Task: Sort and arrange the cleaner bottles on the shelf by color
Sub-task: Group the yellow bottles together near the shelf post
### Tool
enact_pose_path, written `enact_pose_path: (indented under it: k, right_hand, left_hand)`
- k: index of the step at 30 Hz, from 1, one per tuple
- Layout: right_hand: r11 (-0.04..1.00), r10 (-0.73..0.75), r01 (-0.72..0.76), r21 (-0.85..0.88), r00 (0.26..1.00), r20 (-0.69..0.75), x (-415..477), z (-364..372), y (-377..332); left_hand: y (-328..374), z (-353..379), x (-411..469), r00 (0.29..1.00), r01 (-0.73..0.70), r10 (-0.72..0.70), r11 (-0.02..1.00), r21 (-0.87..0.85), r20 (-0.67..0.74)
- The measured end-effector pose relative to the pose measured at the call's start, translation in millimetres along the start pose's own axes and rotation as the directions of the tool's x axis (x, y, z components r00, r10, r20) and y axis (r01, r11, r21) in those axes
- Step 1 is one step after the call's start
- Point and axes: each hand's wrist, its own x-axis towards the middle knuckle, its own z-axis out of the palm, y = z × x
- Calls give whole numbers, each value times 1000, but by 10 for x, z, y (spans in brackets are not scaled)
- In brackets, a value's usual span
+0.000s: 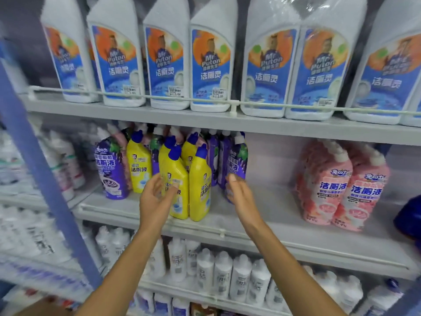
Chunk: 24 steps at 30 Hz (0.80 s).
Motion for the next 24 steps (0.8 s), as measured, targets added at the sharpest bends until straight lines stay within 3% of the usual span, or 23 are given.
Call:
enact_pose_path:
  k: [5, 14, 24]
  right_hand:
    - [998, -53, 54, -26, 997, 56, 330, 419, 77]
    - [984, -155, 165, -59, 976, 150, 628, 808, 392]
    - [990, -140, 134, 53, 983, 117, 653, 1096, 416]
  left_hand:
    - [-64, 57, 343, 999, -17, 12, 993, 117, 40]
    - [-284, 23, 566, 979, 17, -35, 996, 87, 203]
    - [-404, -219, 647, 988, 7, -3, 1000, -27, 157]
